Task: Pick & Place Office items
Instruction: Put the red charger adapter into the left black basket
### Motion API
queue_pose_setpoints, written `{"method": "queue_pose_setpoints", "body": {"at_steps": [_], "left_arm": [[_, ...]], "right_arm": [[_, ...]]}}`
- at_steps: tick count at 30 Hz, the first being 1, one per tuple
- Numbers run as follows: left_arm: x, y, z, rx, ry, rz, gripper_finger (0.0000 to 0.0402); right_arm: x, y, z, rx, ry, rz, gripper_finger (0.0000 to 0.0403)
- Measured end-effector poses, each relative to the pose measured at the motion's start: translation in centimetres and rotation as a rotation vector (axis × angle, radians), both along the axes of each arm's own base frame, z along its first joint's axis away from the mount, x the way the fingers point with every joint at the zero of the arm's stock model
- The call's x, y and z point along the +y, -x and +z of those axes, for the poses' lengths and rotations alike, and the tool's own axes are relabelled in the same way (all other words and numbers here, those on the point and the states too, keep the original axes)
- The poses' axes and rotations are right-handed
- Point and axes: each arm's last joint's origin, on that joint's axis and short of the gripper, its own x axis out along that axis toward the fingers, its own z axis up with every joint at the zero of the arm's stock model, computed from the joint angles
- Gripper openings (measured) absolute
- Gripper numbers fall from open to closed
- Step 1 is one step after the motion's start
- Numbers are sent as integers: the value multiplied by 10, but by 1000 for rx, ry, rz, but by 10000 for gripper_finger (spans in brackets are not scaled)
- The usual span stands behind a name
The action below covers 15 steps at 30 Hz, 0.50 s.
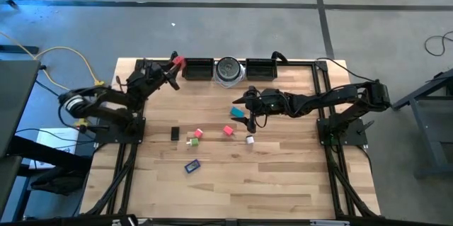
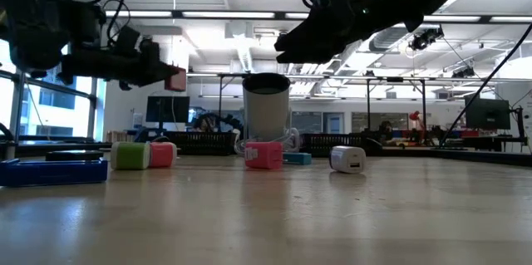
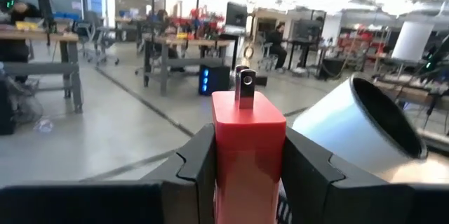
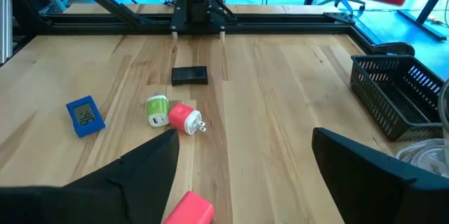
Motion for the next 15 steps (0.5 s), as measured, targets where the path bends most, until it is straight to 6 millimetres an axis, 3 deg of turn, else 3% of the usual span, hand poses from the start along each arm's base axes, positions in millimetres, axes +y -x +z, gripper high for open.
{"method": "queue_pose_setpoints", "body": {"at_steps": [15], "left_arm": [[32, -26, -2, 83, 60, -23, 116]], "right_arm": [[0, 0, -1, 6, 1, 1, 313]]}}
